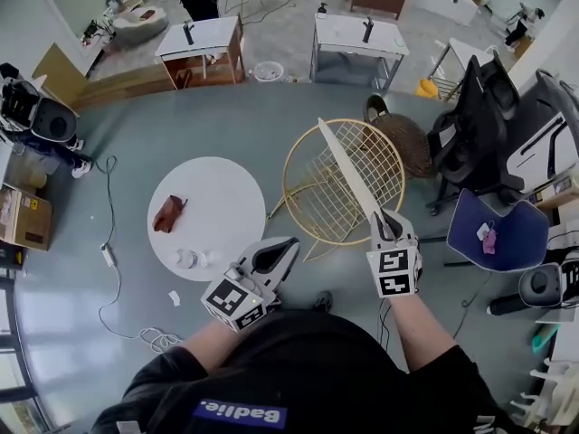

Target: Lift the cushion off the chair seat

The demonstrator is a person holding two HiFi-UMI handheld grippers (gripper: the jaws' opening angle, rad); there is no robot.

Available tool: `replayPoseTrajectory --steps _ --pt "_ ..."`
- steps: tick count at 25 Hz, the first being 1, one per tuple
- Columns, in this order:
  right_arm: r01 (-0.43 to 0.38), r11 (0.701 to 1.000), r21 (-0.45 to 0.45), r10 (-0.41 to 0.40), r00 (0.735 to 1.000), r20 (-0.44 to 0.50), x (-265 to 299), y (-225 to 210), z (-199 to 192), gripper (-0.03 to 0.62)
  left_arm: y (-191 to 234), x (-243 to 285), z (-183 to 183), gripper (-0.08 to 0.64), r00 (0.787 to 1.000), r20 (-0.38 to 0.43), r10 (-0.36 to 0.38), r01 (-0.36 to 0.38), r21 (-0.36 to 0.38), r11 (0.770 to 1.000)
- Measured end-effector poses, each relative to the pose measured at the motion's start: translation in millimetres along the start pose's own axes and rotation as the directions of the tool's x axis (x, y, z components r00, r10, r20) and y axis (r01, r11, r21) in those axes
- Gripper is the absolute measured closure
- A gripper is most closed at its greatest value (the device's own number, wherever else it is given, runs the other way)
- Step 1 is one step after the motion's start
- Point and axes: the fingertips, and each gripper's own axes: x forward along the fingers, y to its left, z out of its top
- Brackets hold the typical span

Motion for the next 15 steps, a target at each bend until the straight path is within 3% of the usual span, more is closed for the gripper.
replayPoseTrajectory --steps 6,12,15 --pt "-0.086 0.990 0.114 0.078 0.994 0.070 -34 19 14 0.545 -12 8 5 0.546 0.999 -0.012 -0.036 0.036 0.015 0.999" --pt "-0.205 0.951 0.233 0.167 0.970 0.175 -65 48 42 0.545 -22 17 12 0.546 0.997 -0.024 -0.075 0.076 0.029 0.997" --pt "-0.254 0.935 0.245 0.205 0.956 0.211 -75 62 53 0.545 -29 18 15 0.546 0.995 -0.028 -0.093 0.094 0.038 0.995"
